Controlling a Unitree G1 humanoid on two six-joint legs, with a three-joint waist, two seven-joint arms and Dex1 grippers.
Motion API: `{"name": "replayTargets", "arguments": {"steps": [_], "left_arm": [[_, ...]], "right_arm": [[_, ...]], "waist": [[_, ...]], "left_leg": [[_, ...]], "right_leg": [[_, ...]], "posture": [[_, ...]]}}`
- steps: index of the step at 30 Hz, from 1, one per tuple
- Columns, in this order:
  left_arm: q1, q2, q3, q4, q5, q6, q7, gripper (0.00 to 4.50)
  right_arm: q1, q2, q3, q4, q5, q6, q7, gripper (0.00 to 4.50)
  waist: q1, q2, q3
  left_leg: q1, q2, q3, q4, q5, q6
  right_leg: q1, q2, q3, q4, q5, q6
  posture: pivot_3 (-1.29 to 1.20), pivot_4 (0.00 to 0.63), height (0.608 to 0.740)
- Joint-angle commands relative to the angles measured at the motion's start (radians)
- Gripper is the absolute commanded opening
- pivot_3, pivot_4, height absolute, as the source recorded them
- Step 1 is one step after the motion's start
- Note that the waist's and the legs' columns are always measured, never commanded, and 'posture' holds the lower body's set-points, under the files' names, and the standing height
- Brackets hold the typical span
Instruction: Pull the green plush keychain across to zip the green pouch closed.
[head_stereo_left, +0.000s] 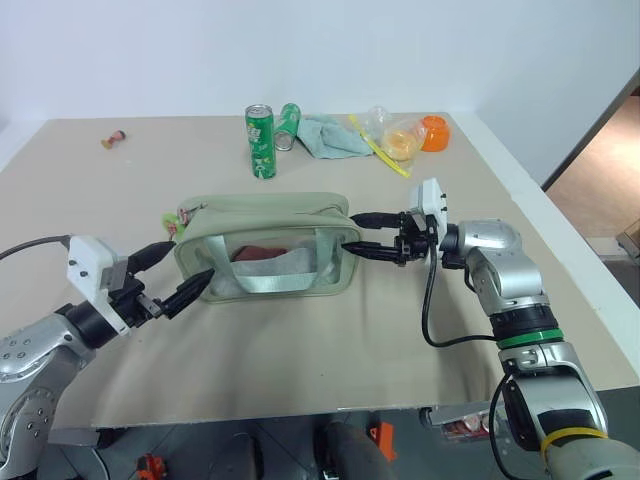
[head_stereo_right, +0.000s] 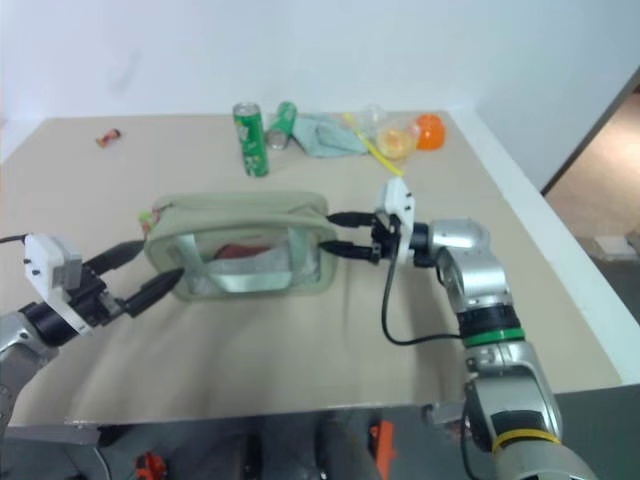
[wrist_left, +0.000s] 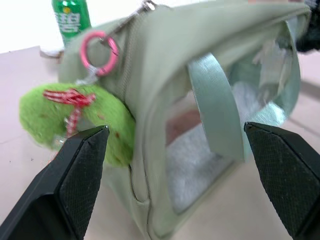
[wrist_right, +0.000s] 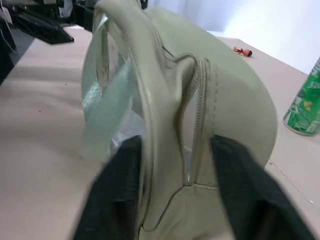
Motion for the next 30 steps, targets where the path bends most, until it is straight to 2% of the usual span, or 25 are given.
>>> {"name": "replayTargets", "arguments": {"steps": [1,9,14,15,20,25,30], "left_arm": [[0.000,-0.001,0.034,-0.007,-0.010,-0.010,0.007,4.50],[0.014,0.000,0.037,0.014,0.003,-0.024,-0.003,4.50],[0.011,0.010,0.024,0.026,0.025,-0.033,-0.018,4.50],[0.007,0.010,0.022,0.027,0.027,-0.033,-0.018,4.50],[-0.016,0.004,0.040,0.037,0.013,-0.023,0.000,4.50],[-0.043,0.012,0.074,0.090,0.017,-0.003,0.041,4.50],[-0.111,0.065,0.077,0.188,0.076,-0.024,0.044,4.50]], "right_arm": [[0.015,-0.019,-0.040,-0.101,0.026,0.039,-0.036,2.31],[0.041,-0.025,-0.082,-0.288,0.120,0.203,-0.122,2.31],[0.031,-0.024,-0.075,-0.300,0.137,0.247,-0.131,2.31],[0.033,-0.025,-0.070,-0.296,0.135,0.246,-0.126,1.76],[0.050,-0.030,-0.060,-0.289,0.120,0.234,-0.112,0.11],[0.056,-0.033,-0.054,-0.288,0.102,0.209,-0.103,0.04],[0.063,-0.048,-0.048,-0.297,0.087,0.187,-0.087,0.04]], "waist": [[0.000,0.000,0.000],[0.000,0.000,0.000],[0.000,0.000,0.000],[0.000,0.000,0.000],[0.000,0.000,0.000],[0.000,0.000,0.000],[0.001,0.000,0.000]], "left_leg": [[0.000,0.000,0.000,0.000,0.000,0.000],[0.000,0.000,0.000,0.000,0.000,0.000],[0.000,0.000,0.000,0.000,0.000,0.000],[0.000,0.000,0.000,0.000,0.000,0.000],[0.000,-0.001,0.000,0.000,0.000,0.000],[0.000,0.000,-0.001,0.000,0.000,0.000],[0.000,0.000,-0.001,0.000,0.000,0.000]], "right_leg": [[0.000,0.000,0.000,0.000,0.000,0.000],[0.000,0.000,0.000,0.000,0.000,0.000],[0.000,0.000,0.000,0.000,0.000,0.000],[0.000,0.000,0.000,0.000,0.000,0.000],[0.000,0.000,0.000,0.000,0.000,0.000],[0.000,0.000,-0.001,0.000,0.000,0.000],[0.000,0.000,-0.001,0.000,0.000,0.000]], "posture": [[0.00,0.150,0.740],[0.00,0.150,0.740],[0.00,0.150,0.740],[0.00,0.150,0.740],[0.00,0.150,0.740],[0.00,0.150,0.740],[0.00,0.150,0.740]]}}
